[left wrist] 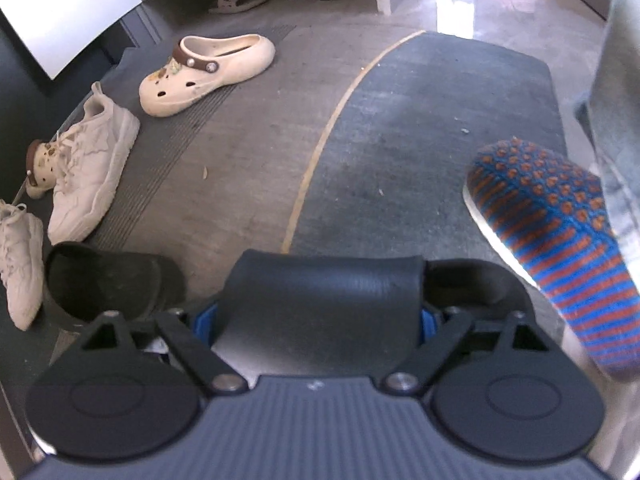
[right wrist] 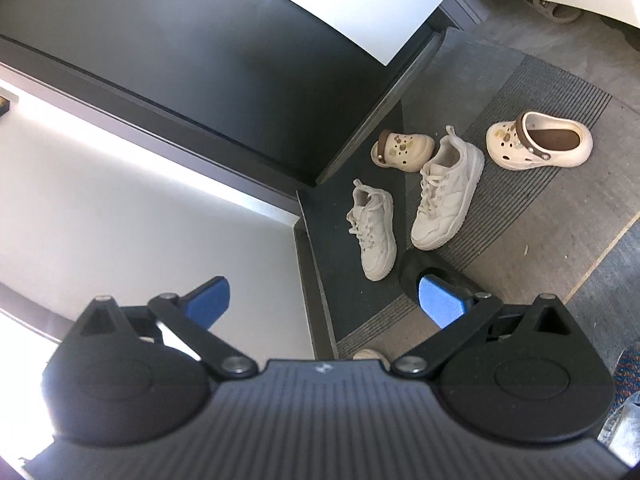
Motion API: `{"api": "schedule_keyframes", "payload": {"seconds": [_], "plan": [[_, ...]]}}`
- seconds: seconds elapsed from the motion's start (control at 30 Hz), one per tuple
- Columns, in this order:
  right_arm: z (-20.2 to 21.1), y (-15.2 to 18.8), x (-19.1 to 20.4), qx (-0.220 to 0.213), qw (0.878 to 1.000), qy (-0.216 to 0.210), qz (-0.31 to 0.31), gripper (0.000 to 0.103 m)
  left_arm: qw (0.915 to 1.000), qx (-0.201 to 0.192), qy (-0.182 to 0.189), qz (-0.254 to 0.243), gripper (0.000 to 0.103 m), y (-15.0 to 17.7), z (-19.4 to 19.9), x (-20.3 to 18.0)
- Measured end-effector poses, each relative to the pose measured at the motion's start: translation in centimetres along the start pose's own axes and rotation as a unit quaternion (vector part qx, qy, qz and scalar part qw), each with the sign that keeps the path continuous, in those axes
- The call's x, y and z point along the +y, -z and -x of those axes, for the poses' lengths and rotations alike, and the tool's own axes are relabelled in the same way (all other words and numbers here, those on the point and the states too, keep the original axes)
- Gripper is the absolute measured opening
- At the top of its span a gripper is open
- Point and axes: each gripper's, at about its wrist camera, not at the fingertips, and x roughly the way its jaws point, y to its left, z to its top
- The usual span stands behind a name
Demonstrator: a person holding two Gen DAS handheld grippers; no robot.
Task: Organize scattered shoes
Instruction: 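Lift the black slide with the left gripper and carry it, then lower the black slide beside the white sneakers and open the left gripper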
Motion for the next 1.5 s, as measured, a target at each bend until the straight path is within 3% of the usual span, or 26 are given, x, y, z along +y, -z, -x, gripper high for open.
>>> {"api": "schedule_keyframes", "payload": {"seconds": [0.2,0.43,0.53,0.6,0.7,0.77,0.87,0.97,1.07,1.13,1.2,1.3,1.37,1.43,1.5], "plan": [[-0.1,-0.1,-0.1,0.003,1.0,-0.001,-0.001,0.103,0.9994,0.012,0.032,-0.001,0.096,-0.6,0.2,-0.4],[0.7,0.4,0.3,0.007,1.0,-0.017,-0.002,0.103,0.9989,-0.018,0.037,0.022,0.096,-1.6,2.5,3.7],[0.9,0.9,0.7,0.008,1.0,-0.027,-0.001,0.103,0.9974,-0.032,0.005,0.065,0.101,-2.0,3.3,7.6],[1.0,1.1,1.0,0.009,0.999,-0.033,0.002,0.103,0.991,-0.027,-0.056,0.118,0.101,-1.8,2.9,11.7],[0.7,1.2,1.3,0.011,0.999,-0.033,0.003,0.103,0.9724,0.003,-0.143,0.185,0.101,-1.5,1.3,16.5],[0.5,1.3,1.3,0.018,0.999,-0.034,0.001,0.103,0.9546,0.025,-0.181,0.235,0.101,-1.1,0.2,19.4],[-0.1,1.4,1.3,0.025,0.999,-0.032,-0.004,0.103,0.9166,0.058,-0.212,0.334,0.101,-0.3,-1.7,24.2],[-0.9,1.2,1.4,0.028,0.999,-0.028,-0.011,0.103,0.8865,0.067,-0.207,0.408,0.101,0.3,-3.7,27.5],[-2.2,0.8,1.5,0.028,0.999,-0.025,-0.019,0.103,0.8722,0.08,-0.209,0.435,0.099,0.3,-6.2,28.9],[-3.1,0.6,1.6,0.03,0.999,-0.018,-0.021,0.103,0.8658,0.101,-0.23,0.433,0.098,0.1,-8.1,29.0],[-3.9,0.4,1.5,0.036,0.999,-0.009,-0.023,0.103,0.8556,0.127,-0.25,0.435,0.09,0.4,-9.8,29.1],[-4.8,0.3,1.3,0.045,0.999,0.002,-0.025,0.103,0.8309,0.14,-0.26,0.471,0.08,1.6,-11.5,29.6],[-5.0,0.2,1.0,0.048,0.999,0.005,-0.025,0.103,0.8062,0.147,-0.271,0.505,0.053,2.4,-12.0,30.1],[-5.0,0.0,0.7,0.043,0.999,0.013,-0.027,0.103,0.7873,0.139,-0.26,0.542,0.036,2.9,-12.1,30.6],[-4.7,-0.3,0.3,0.035,0.999,0.022,-0.032,0.103,0.7719,0.134,-0.241,0.573,0.027,3.1,-11.9,31.1]]}}
